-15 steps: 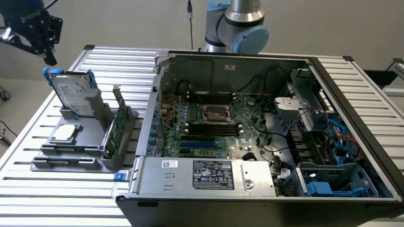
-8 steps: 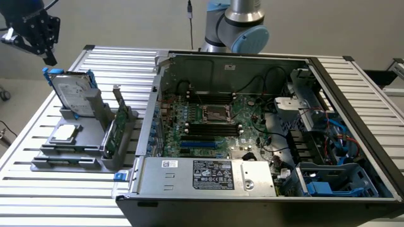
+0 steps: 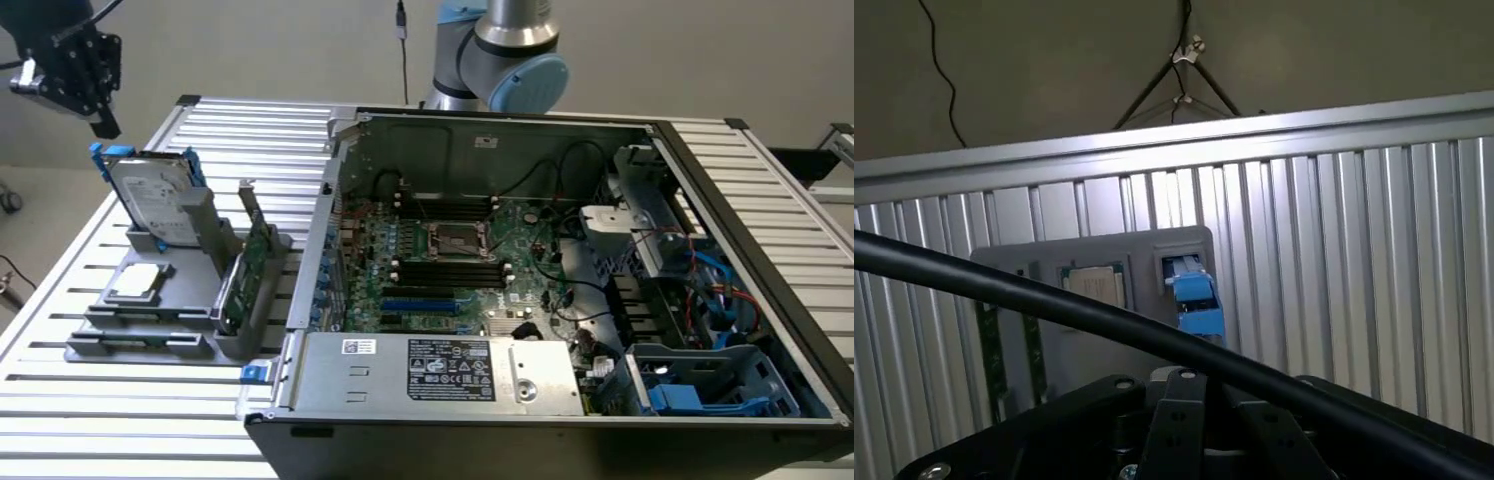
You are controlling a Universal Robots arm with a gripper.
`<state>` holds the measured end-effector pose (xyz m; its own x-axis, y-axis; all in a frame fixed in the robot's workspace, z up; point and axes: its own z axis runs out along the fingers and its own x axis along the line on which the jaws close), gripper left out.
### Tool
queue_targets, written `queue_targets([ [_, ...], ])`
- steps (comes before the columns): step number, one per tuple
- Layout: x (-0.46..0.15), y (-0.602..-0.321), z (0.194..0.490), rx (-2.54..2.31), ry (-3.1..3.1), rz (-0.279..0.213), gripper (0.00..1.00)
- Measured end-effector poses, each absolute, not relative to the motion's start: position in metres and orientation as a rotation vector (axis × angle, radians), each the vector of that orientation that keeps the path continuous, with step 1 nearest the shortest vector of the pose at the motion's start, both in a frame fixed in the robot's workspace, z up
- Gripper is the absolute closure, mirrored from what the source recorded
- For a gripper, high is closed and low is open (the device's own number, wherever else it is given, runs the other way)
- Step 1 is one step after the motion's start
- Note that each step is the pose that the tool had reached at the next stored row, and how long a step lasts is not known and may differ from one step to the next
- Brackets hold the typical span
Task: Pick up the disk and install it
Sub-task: 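Pick up the disk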
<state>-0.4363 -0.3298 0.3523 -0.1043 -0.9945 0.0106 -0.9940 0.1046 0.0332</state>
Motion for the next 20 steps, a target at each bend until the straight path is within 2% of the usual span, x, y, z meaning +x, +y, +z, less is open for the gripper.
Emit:
queue_targets([
  [2, -0.437, -0.330, 0.352, 2.103, -2.294, -0.028, 0.88],
  [4, -0.438, -0.330, 0.352, 2.119, -2.280, -0.029, 0.76],
  [5, -0.439, -0.330, 0.352, 2.125, -2.274, -0.029, 0.76],
  [7, -0.441, -0.330, 0.352, 2.137, -2.263, -0.029, 0.64],
  [10, -0.441, -0.330, 0.351, 2.150, -2.257, -0.029, 0.58],
  [11, -0.441, -0.330, 0.350, 2.153, -2.260, -0.030, 0.52],
  [20, -0.441, -0.330, 0.336, 2.162, -2.270, -0.038, 0.52],
])
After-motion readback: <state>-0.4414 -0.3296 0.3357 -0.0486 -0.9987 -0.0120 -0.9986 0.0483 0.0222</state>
